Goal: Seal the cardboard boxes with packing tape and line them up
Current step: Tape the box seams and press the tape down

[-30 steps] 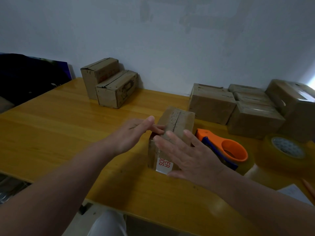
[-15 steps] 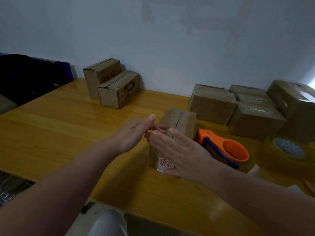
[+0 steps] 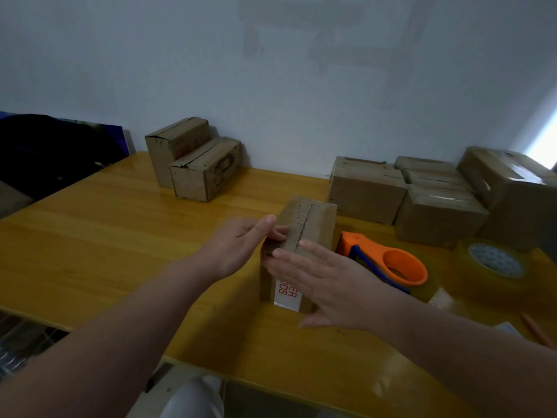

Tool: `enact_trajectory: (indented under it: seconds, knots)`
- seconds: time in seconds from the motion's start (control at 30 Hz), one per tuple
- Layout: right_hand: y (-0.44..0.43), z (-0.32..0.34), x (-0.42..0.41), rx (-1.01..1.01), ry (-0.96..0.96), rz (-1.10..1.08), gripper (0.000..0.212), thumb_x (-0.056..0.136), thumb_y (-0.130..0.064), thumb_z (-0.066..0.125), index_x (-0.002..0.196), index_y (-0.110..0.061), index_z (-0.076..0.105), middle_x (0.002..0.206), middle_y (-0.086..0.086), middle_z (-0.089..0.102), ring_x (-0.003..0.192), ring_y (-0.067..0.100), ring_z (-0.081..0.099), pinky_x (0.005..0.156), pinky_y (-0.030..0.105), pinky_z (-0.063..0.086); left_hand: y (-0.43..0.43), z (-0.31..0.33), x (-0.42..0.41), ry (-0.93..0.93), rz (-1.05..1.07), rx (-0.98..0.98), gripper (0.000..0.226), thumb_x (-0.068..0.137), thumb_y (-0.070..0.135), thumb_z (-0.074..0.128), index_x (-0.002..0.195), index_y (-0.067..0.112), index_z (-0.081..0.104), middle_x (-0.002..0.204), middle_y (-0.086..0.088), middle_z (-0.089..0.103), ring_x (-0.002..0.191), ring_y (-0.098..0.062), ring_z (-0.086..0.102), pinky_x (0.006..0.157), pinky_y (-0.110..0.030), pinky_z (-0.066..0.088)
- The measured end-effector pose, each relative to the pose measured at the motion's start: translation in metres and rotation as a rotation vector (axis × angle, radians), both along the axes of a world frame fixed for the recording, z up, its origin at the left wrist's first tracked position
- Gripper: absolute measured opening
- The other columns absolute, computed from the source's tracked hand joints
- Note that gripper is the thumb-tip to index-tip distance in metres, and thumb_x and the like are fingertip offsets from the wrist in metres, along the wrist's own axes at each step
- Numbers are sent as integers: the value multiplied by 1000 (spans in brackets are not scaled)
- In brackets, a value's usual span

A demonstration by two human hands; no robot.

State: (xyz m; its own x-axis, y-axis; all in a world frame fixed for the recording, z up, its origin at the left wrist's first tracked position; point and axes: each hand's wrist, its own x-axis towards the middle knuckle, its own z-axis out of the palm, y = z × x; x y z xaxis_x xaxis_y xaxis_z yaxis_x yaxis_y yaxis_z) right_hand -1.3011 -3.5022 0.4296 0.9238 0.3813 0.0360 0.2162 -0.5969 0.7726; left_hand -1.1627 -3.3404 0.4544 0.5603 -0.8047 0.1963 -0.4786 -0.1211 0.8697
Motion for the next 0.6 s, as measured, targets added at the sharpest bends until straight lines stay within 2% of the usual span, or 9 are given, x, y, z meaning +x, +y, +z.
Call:
enact_trajectory:
  seconds: [0.07, 0.13, 0.23, 0.3, 0.37, 0.43, 0.47, 0.53, 0.6]
  knots:
    - [-7, 4, -9, 122, 7, 87, 81, 91, -62, 17, 150, -6, 19, 157, 11, 21, 148, 24, 5, 119, 44, -6, -4, 2, -6, -48, 45, 13, 38, 97, 40, 39, 97, 19, 71, 110, 4, 69, 103, -2, 62, 88, -19, 49]
    - [-16, 12, -21, 173, -18, 217, 61, 97, -49, 27, 138, -8, 47, 145, 10, 46, 142, 23, 29, 119, 44, 4, -8, 5, -13, -105, 101, 46, 33, 99, 35, 41, 97, 20, 71, 104, 1, 70, 94, -5, 63, 75, -17, 52]
    - [-27, 19, -37, 166, -130, 388, 36, 100, -32, 40, 107, -18, 72, 110, 4, 71, 108, 19, 63, 114, 42, 22, -19, 13, -25, -334, 191, 165, 42, 97, 46, 38, 92, 16, 69, 86, 0, 68, 80, -16, 62, 65, -35, 50]
    - [-33, 19, -43, 252, -230, 385, 23, 94, -28, 51, 88, -19, 71, 90, 1, 70, 86, 17, 65, 104, 40, 37, -29, 18, -35, -513, 252, 293, 42, 95, 54, 37, 84, 21, 61, 76, 4, 61, 69, -13, 56, 53, -27, 39]
    - [-40, 15, -47, 377, -288, 266, 16, 89, -25, 56, 79, -17, 65, 77, 2, 64, 72, 18, 60, 85, 38, 50, -40, 22, -45, -599, 321, 400, 42, 91, 62, 38, 82, 24, 53, 79, 8, 53, 69, -7, 50, 53, -22, 36]
    - [-49, 8, -49, 491, -343, 50, 15, 86, -26, 57, 79, -15, 64, 75, 3, 61, 68, 19, 57, 71, 35, 51, -52, 22, -52, -633, 355, 490, 51, 84, 72, 38, 96, 24, 50, 95, 6, 50, 84, -11, 50, 66, -27, 48]
    - [-51, 6, -49, 545, -360, -90, 15, 84, -30, 62, 84, -15, 64, 77, 3, 61, 69, 19, 57, 68, 34, 50, -58, 22, -55, -635, 355, 536, 60, 81, 76, 38, 108, 24, 49, 106, 3, 48, 96, -15, 49, 76, -34, 51]
    - [-53, 2, -49, 664, -321, -447, 34, 81, -41, 69, 104, -19, 57, 88, -1, 59, 77, 15, 56, 68, 29, 45, -68, 22, -58, -608, 339, 626, 78, 76, 80, 43, 128, 21, 40, 126, -4, 41, 115, -24, 42, 90, -41, 48]
    - [-55, -4, -52, 812, -217, -701, 44, 88, -45, 59, 123, -25, 40, 100, -6, 56, 86, 11, 54, 68, 22, 41, -76, 23, -58, -544, 321, 676, 87, 74, 78, 50, 139, 22, 31, 138, -8, 32, 125, -31, 36, 97, -44, 43]
